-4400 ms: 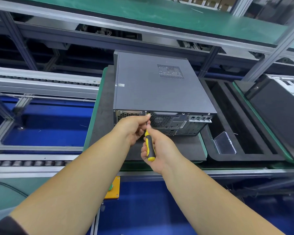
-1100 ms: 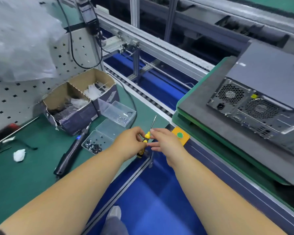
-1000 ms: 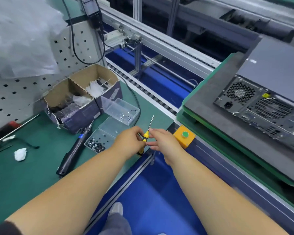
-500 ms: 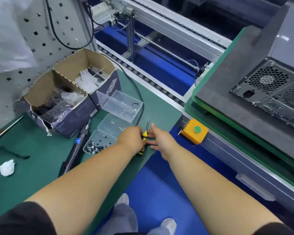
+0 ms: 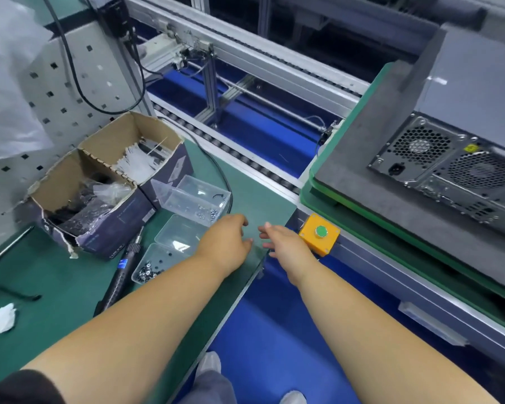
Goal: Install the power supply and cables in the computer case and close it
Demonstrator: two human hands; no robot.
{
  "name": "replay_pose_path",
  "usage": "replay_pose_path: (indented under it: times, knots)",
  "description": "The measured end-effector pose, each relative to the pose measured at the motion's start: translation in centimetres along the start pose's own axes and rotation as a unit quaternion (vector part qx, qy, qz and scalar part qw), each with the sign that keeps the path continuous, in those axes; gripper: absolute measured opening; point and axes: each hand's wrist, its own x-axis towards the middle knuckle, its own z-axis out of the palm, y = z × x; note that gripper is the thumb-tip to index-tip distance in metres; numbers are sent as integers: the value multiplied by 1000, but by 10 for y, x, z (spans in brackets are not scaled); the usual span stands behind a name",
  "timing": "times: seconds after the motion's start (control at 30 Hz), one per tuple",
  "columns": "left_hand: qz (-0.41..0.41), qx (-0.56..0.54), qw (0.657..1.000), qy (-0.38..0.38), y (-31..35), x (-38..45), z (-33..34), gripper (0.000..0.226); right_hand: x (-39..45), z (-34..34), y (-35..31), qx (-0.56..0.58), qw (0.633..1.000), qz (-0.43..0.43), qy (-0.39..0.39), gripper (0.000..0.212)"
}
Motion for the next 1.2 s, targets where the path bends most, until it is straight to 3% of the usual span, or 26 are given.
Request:
replay_pose_path:
  times: [0.13, 0.27, 0.4, 0.53, 0.83, 0.97, 1.2]
  knots:
    - [95, -10, 995, 5, 42, 4, 2, 45, -13, -52, 13, -126, 980, -103, 116, 30]
    - [131, 13, 988, -77, 74, 13, 24, 64, -12, -101, 40, -250, 945, -73, 197, 42]
    - [155, 105, 965, -183, 89, 25, 52, 85, -11, -121, 61, -271, 952, -52, 131, 64]
    - [186, 177, 948, -189, 94, 30, 66, 86, -6, -119, 66, -347, 934, -47, 66, 75]
    - [205, 240, 932, -178, 101, 30, 65, 80, -6, -111, 61, -440, 892, -50, 87, 72]
    - [214, 299, 914, -169, 116, 31, 67, 61, -3, -104, 54, -488, 866, -49, 100, 70]
    - [206, 323, 903, -195, 129, 34, 62, 51, -4, -105, 47, -459, 883, -33, 90, 71]
